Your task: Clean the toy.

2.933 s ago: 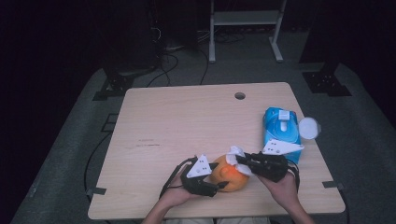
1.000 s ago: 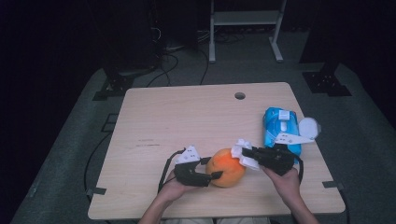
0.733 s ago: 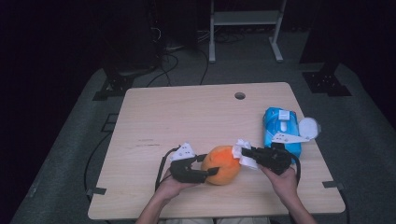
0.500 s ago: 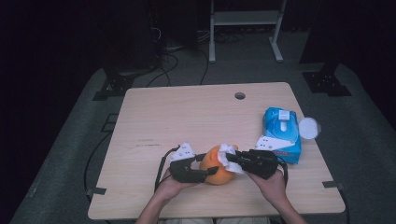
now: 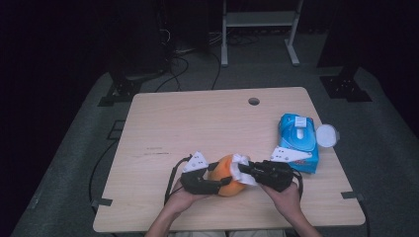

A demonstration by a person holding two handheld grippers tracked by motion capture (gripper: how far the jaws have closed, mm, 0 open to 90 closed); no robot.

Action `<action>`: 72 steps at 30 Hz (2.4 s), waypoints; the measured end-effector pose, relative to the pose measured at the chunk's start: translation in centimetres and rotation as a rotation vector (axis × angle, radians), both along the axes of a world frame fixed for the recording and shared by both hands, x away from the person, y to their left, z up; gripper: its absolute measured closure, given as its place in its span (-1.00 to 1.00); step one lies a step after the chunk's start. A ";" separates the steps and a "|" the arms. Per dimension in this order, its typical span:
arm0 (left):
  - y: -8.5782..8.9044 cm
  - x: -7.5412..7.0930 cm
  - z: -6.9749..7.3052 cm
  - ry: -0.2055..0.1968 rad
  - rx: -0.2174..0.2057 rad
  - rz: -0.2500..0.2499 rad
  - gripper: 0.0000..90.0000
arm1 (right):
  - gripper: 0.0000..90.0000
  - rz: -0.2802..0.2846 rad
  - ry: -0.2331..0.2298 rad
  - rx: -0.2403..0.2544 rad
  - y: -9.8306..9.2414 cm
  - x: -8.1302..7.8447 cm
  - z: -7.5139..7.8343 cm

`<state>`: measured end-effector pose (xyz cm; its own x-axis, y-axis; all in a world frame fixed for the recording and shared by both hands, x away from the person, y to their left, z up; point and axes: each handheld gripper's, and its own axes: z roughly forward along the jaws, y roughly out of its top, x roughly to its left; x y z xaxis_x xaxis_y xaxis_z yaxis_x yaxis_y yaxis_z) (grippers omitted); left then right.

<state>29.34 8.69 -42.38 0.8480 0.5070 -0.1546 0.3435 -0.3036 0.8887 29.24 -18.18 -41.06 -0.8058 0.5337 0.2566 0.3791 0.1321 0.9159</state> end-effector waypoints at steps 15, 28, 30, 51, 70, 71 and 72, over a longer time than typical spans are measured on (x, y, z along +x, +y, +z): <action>-1.2 -0.4 -0.1 -0.053 0.043 -0.072 -0.57 | 0.76 -0.027 0.012 -0.001 -1.1 0.0 0.3; -2.8 -1.8 -0.7 -0.175 0.145 -0.102 -0.10 | 0.76 -0.118 -0.016 -0.017 -1.8 0.4 0.9; -2.4 -1.5 -0.4 -0.146 0.122 -0.113 -0.23 | 0.76 -0.097 0.025 -0.023 -1.8 0.7 0.5; -2.4 -1.3 0.5 -0.173 0.181 -0.075 -0.36 | 0.76 -0.019 0.056 -0.007 -0.9 1.2 -0.8; -1.4 -0.5 0.7 -0.059 0.032 -0.111 -0.41 | 0.75 0.081 0.156 -0.119 -1.8 0.7 -1.6; -1.5 -0.3 0.6 -0.054 0.036 -0.097 -0.48 | 0.75 0.113 0.166 -0.111 -1.7 0.6 -1.7; -1.7 -0.2 0.5 -0.058 0.041 -0.090 -0.51 | 0.74 0.136 0.170 -0.106 -1.6 0.4 -1.7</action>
<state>29.12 6.99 -41.87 0.8973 0.4332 -0.0844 0.2613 -0.3674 0.8926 29.62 -19.81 -42.74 -0.8219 0.4547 0.3432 0.4992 0.2846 0.8184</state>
